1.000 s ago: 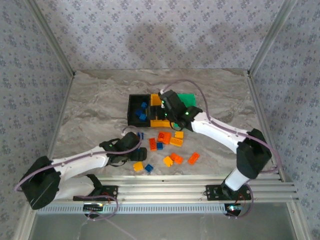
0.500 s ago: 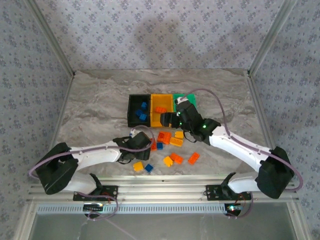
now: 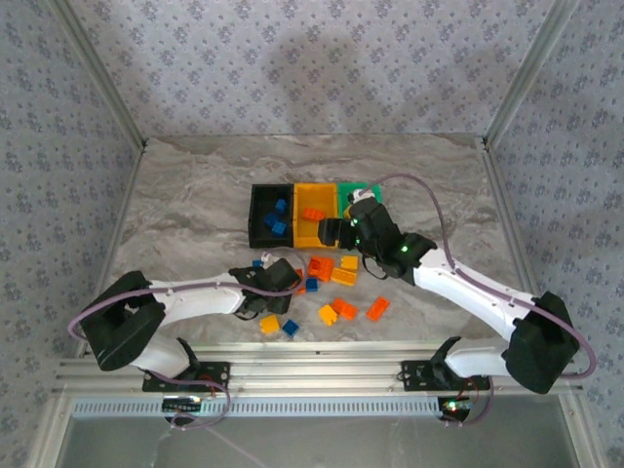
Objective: Sort the legos into containers by color
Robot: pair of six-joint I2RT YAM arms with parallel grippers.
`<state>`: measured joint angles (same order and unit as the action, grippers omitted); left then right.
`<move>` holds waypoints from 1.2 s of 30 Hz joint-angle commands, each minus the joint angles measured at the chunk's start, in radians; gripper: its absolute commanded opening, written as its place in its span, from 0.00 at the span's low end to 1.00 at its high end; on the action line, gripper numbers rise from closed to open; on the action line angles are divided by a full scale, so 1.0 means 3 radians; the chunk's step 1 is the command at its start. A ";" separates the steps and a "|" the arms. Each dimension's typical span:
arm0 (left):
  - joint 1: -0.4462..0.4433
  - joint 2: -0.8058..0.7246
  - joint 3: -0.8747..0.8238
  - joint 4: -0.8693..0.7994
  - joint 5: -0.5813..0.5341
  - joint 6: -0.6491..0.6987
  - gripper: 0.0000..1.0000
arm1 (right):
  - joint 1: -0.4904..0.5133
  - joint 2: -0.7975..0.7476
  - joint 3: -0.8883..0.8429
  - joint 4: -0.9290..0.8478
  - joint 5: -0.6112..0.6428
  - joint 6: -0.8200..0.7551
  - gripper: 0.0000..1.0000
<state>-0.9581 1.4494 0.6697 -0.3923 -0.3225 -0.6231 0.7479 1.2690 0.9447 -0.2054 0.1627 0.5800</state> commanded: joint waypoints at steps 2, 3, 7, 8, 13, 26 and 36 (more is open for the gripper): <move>0.0013 0.0018 -0.0048 -0.0061 -0.0132 -0.0019 0.61 | -0.0029 -0.0119 -0.0050 -0.0026 0.0103 0.0035 0.86; 0.0013 -0.0029 -0.0065 -0.0071 -0.0134 -0.0031 0.60 | -0.0036 -0.0124 -0.0058 -0.0024 0.0105 0.0043 0.86; 0.0013 -0.0195 -0.0080 -0.0136 -0.0154 -0.0067 0.53 | -0.0049 -0.0129 -0.0075 -0.0003 0.0097 0.0070 0.86; 0.0013 -0.0236 -0.0080 -0.0157 -0.0155 -0.0078 0.53 | -0.0050 -0.0134 -0.0075 -0.0002 0.0092 0.0066 0.86; 0.0013 -0.0546 -0.0059 -0.0320 -0.0190 -0.0113 0.50 | -0.0061 -0.0187 -0.0111 -0.0011 0.0112 0.0080 0.86; 0.0687 -0.0647 0.0796 -0.0348 -0.0211 0.0270 0.46 | -0.0102 -0.0480 -0.0289 -0.0085 0.0123 0.0130 0.86; 0.1183 0.0606 0.1877 -0.0121 -0.0097 0.0451 0.45 | -0.0105 -0.0672 -0.0455 -0.0198 0.0105 0.0137 0.87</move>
<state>-0.6315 1.5829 1.1534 -0.4423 -0.3611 -0.5194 0.7200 1.0981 0.8253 -0.2325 0.1734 0.6071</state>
